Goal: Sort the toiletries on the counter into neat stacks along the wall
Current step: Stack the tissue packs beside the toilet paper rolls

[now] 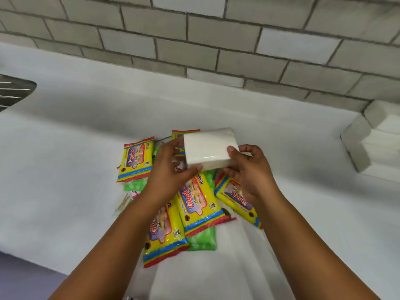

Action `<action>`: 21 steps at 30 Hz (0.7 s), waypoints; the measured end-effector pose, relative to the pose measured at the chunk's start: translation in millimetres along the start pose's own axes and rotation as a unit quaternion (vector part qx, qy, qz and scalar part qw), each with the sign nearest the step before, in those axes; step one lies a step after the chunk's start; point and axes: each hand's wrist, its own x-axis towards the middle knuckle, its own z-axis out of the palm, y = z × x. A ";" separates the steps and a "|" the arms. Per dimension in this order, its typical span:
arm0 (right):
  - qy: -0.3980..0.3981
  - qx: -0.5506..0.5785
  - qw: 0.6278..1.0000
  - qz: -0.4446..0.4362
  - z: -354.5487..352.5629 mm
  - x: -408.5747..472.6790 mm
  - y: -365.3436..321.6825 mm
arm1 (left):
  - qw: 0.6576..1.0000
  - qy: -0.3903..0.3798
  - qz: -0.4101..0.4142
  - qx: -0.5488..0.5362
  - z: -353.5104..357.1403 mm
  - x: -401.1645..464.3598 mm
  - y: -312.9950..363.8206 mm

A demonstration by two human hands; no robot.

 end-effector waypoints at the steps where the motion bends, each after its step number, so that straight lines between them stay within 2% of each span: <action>1: 0.011 0.010 1.000 -0.003 -14.1 0.6 -2.3 | 1.000 -0.007 -0.007 -0.018 15.7 -0.3 6.5; 7: 0.064 0.029 0.997 -0.020 -107.5 2.4 -14.7 | 0.991 -0.073 -0.025 -0.108 104.4 -10.0 50.8; 16: 0.130 0.054 0.990 -0.029 -258.3 8.8 -31.3 | 0.982 -0.145 -0.028 -0.121 243.4 -20.0 110.1; 21: 0.172 0.008 0.982 -0.070 -333.6 18.6 -42.2 | 0.974 -0.185 -0.035 -0.123 313.9 -13.8 145.9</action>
